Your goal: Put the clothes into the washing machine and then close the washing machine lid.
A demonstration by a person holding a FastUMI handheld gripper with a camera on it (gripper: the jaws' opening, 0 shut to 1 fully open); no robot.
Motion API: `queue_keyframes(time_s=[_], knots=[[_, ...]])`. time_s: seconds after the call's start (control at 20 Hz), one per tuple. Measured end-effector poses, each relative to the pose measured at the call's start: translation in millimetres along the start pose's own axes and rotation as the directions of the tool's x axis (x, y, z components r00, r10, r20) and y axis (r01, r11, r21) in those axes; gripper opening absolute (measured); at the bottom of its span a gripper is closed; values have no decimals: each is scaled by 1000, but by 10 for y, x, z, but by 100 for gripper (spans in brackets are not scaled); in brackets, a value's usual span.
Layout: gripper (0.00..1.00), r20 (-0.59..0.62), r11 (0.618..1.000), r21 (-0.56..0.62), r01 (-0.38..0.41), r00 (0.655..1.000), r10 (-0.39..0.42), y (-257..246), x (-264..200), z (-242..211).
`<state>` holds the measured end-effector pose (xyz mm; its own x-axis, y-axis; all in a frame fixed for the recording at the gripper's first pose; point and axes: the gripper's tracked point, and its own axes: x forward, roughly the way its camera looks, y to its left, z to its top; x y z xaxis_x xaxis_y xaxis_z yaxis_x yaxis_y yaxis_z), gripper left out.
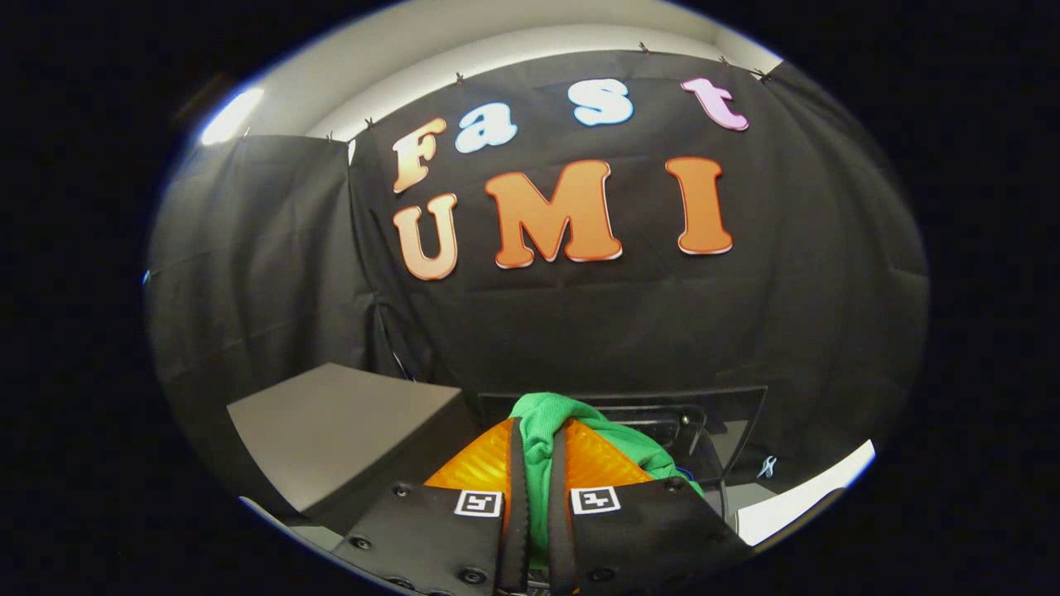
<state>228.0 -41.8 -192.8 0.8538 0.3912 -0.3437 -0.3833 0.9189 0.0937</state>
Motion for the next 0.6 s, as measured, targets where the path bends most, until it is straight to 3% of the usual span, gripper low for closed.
queue_keyframes(time_s=[0.3,0.6], knots=[[17,-142,999,46,28,990,-21,-507,217,-777],[17,-289,998,43,41,957,-27,-610,566,-1607]])
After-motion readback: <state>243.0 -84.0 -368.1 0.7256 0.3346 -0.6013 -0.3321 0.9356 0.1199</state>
